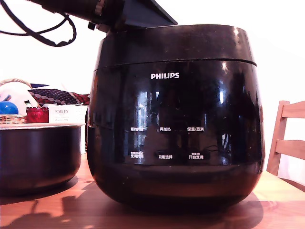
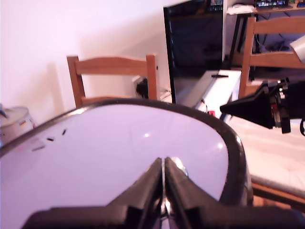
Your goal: Open the rice cooker by pressing the large metal button on the top of its lid with medium force
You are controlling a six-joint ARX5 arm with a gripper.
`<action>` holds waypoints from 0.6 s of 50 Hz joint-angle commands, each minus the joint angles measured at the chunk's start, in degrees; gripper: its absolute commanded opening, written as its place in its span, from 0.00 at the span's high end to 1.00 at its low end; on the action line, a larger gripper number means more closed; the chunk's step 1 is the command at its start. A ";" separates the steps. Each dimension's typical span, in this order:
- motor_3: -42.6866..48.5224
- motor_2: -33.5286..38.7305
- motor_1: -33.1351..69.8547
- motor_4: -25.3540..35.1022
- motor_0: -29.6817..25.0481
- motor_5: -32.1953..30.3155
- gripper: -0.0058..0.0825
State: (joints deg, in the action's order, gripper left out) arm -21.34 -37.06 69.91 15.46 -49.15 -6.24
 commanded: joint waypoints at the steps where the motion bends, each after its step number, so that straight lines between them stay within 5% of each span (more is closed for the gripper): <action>1: 3.06 1.90 2.56 -0.15 -0.15 -0.26 0.96; 30: 10.91 1.88 4.20 -2.56 -0.15 -3.28 0.96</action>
State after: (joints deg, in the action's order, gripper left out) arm -15.18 -39.31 69.87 13.63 -49.39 -8.32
